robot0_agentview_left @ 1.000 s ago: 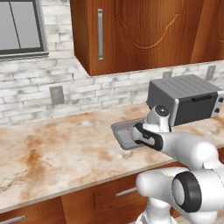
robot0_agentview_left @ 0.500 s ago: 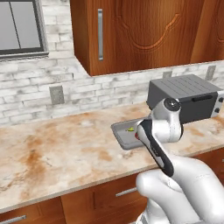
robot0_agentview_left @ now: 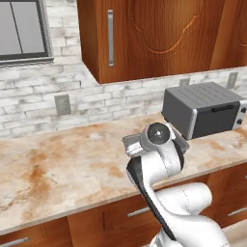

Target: Pick up both pears from the fridge and place them inside the tupperware on the counter.

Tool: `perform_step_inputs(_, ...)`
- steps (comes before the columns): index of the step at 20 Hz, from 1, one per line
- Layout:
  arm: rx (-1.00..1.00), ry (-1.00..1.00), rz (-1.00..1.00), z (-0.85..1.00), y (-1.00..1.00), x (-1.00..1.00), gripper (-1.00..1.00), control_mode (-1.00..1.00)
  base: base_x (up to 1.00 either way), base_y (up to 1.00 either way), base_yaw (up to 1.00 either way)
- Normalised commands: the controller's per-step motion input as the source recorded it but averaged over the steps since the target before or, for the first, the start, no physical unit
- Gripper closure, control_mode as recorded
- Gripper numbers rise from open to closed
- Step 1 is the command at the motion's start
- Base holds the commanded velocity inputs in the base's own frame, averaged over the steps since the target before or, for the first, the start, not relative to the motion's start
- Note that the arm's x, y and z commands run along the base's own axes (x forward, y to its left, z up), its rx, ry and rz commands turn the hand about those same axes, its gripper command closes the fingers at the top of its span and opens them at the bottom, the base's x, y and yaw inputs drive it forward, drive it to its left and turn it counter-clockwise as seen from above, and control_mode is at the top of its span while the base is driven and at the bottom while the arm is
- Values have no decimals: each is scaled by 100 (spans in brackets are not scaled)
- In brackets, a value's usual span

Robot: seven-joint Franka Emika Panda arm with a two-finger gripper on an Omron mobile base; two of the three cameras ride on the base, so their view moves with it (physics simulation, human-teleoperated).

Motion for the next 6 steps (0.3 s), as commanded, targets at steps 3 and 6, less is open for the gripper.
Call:
perform_step_inputs(3, -25, -25, 0, 34, 88, -50, -100, -100, 0, 0, 0)
perform_step_inputs(6, -22, -21, 0, 28, 74, -28, -100, -100, 0, 0, 0)
